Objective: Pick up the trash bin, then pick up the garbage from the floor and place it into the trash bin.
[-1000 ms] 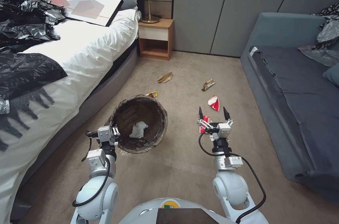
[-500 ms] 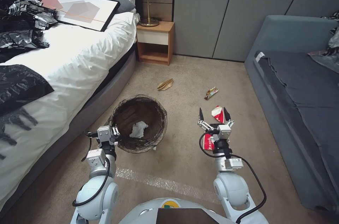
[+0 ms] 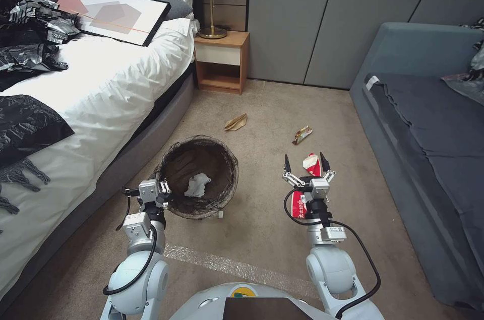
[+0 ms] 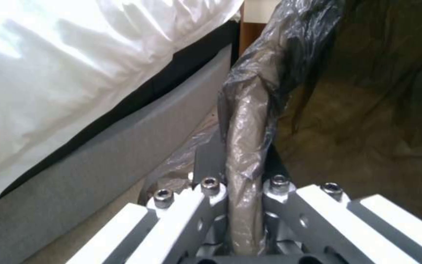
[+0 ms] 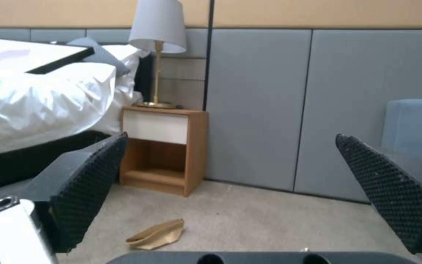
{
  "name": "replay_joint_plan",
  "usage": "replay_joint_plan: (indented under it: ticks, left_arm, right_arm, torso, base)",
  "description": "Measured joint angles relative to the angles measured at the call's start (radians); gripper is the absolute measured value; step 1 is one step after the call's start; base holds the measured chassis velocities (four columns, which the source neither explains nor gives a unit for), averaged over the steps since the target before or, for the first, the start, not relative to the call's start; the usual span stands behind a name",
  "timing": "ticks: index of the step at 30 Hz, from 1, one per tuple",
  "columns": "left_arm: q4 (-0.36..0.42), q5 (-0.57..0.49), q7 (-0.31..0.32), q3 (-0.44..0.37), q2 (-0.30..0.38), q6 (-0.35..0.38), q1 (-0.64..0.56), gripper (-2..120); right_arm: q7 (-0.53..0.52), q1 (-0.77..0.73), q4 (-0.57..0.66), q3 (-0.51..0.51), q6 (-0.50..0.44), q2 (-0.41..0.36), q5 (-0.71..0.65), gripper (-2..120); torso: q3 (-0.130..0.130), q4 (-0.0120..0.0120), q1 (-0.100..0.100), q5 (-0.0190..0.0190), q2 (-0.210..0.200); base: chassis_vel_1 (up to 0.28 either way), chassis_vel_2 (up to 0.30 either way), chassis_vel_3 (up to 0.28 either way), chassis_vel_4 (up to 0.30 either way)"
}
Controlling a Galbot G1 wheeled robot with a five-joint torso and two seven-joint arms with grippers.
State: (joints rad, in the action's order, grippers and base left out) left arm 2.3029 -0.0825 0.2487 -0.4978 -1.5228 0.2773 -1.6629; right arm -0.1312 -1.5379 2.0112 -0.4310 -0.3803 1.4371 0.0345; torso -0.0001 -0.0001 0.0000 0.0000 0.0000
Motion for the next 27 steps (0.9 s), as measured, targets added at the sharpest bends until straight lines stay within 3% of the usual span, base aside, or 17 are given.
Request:
replay_joint_plan:
  ticks: [27]
  left_arm:
    - [0.0,-0.001,0.0,-0.001,0.001,0.0,0.002,0]
  right_arm:
    - [-0.009,-0.007,0.026,-0.001,0.065,-0.015,0.012,100]
  torso:
    - [0.0,0.0002,0.0,0.0,0.0]
  base:
    - [0.0,0.0,0.0,0.0]
